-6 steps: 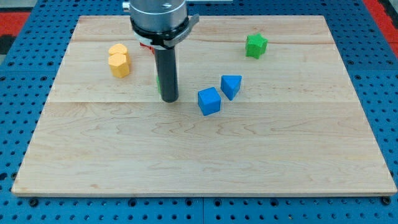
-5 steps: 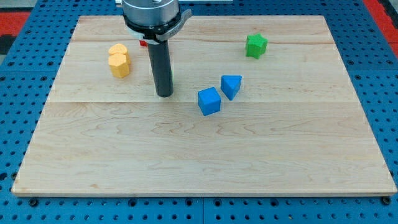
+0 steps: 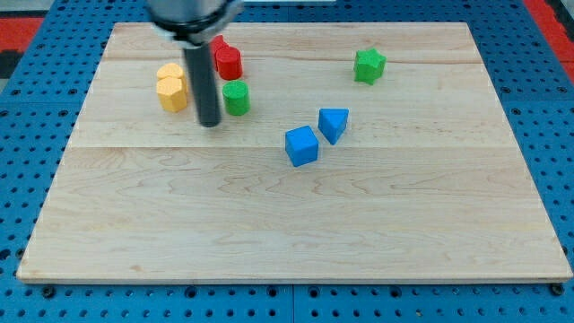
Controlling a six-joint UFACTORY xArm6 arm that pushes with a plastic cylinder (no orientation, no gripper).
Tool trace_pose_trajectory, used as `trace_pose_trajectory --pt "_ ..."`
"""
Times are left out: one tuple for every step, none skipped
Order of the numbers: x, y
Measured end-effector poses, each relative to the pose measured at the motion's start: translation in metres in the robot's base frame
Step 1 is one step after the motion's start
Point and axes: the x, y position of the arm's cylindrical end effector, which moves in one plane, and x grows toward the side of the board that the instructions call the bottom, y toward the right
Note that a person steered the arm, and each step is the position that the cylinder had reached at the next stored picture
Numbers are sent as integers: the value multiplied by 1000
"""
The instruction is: Push the green circle towards the left side of the green star
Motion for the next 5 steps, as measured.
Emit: trace_pose_trajectory --pt "-21 12" --pt "-47 76" --pt "-68 139" --pt "-81 175" --pt "-84 137"
